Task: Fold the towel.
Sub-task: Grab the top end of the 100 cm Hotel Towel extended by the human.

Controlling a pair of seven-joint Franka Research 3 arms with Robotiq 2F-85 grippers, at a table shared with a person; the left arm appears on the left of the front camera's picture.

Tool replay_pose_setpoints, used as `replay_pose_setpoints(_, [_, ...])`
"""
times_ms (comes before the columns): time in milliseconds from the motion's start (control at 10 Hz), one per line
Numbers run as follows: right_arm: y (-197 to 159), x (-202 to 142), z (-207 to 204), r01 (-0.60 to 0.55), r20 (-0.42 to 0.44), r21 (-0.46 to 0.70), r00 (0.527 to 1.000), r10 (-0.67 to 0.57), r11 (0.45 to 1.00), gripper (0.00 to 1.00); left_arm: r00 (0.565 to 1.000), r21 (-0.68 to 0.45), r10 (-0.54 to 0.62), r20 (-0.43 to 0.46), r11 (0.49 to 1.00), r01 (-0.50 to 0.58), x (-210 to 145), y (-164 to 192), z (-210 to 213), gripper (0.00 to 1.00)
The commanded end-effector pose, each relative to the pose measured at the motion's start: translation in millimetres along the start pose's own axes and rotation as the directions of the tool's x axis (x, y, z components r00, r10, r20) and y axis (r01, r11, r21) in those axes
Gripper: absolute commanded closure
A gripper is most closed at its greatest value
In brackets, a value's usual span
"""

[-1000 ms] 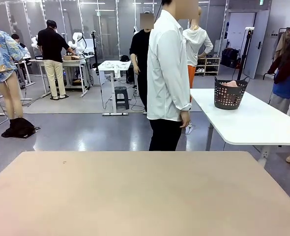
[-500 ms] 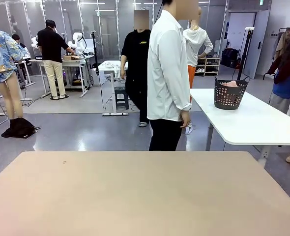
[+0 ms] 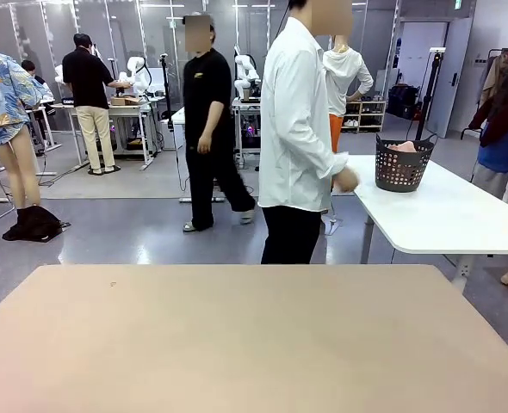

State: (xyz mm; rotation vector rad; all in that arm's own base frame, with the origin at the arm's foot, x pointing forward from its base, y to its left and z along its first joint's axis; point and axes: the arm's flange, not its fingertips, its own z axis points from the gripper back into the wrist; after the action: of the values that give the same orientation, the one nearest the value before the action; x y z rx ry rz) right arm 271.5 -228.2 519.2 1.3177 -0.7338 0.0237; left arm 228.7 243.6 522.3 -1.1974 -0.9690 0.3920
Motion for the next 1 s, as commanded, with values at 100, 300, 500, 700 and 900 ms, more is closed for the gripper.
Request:
replay_pose_setpoints(100, [0.9, 1.4, -0.1, -0.010, -0.003, 0.008, 1.000, 0.010, 1.000, 0.00, 1.000, -0.008, -0.012, -0.010, 1.000, 0.012, 0.3, 0.7, -1.0, 0.00])
replay_pose_setpoints(300, [0.9, 1.4, -0.1, -0.010, -0.003, 0.008, 1.000, 0.010, 1.000, 0.00, 1.000, -0.008, -0.012, -0.010, 1.000, 0.012, 0.3, 0.7, -1.0, 0.00])
replay_pose_setpoints(500, [0.9, 1.4, -0.1, -0.010, -0.003, 0.008, 1.000, 0.010, 1.000, 0.00, 1.000, -0.008, -0.012, -0.010, 1.000, 0.012, 0.3, 0.7, -1.0, 0.00])
replay_pose_setpoints(700, [0.9, 1.4, -0.1, -0.010, -0.003, 0.008, 1.000, 0.010, 1.000, 0.00, 1.000, -0.008, -0.012, -0.010, 1.000, 0.012, 0.3, 0.7, -1.0, 0.00])
replay_pose_setpoints(900, [0.9, 1.4, -0.1, -0.010, -0.003, 0.008, 1.000, 0.010, 1.000, 0.00, 1.000, -0.008, -0.012, -0.010, 1.000, 0.012, 0.3, 0.7, -1.0, 0.00])
